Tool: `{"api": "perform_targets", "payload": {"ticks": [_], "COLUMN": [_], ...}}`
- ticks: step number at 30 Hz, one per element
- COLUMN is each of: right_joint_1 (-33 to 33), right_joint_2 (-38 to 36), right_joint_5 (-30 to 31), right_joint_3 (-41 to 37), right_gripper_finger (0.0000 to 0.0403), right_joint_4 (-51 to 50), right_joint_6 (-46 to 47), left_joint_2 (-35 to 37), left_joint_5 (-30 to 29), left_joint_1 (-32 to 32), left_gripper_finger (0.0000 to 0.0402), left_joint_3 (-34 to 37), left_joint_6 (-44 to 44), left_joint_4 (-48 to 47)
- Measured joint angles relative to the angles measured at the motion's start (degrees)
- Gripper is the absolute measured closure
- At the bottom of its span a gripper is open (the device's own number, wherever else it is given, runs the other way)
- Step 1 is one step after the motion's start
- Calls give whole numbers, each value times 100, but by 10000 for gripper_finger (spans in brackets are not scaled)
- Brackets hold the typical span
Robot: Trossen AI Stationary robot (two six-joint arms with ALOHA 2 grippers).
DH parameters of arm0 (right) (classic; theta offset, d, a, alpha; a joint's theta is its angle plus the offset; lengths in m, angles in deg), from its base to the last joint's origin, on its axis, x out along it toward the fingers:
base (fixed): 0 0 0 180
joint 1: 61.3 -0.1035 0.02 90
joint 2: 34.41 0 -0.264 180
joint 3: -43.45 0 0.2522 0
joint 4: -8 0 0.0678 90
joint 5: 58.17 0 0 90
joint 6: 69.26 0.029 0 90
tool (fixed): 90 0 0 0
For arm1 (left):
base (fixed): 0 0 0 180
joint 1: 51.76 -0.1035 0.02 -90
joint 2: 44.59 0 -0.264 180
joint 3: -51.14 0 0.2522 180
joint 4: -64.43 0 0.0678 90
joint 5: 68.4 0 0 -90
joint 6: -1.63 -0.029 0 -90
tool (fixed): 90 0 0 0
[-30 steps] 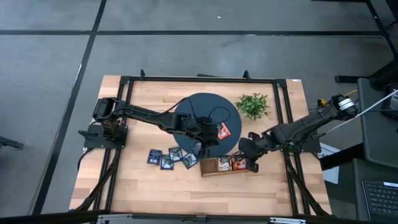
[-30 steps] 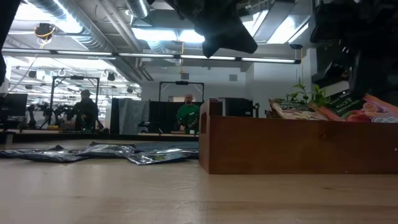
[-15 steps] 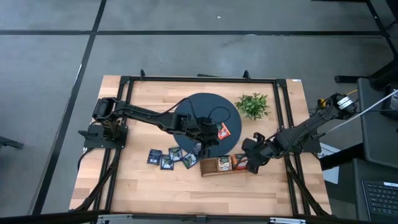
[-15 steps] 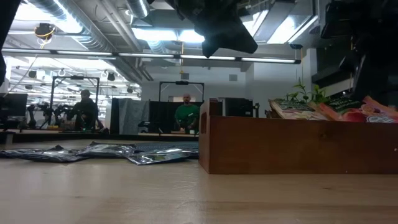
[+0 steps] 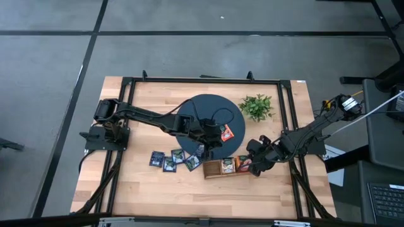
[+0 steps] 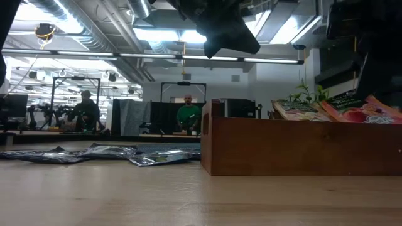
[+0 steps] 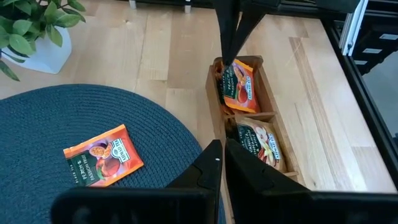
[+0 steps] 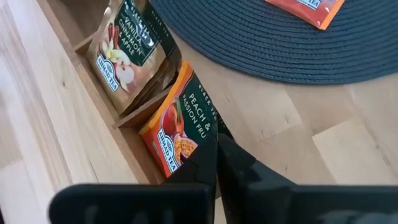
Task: Pick & Place Tea
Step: Put the orange tea bag into the right section of the wooden organizer
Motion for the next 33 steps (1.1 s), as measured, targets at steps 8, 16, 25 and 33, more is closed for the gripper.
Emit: {"api": "perform_targets", "payload": {"ticks": [8,16,25,33], "right_joint_1": [0,2,99,530], "right_joint_2": [0,0,0,0], "right_joint_5": [-131,-150,-204,81], "right_joint_3": [0,0,0,4], "right_gripper_finger": [380,272,216,215], "right_joint_4": [-10,-11,30,71], "right_joint_6": [60,62,-991,-1794], "left_joint_2": [0,0,0,-140], "left_joint_5": [-1,-1,1,-99], "left_joint_1": [0,0,0,-228], "left_gripper_finger": [386,387,386,387], "left_joint_3": [0,0,0,1], "left_joint_6": [-2,-2,-62,253], "left_joint_4": [-4,-7,-11,-70]}}
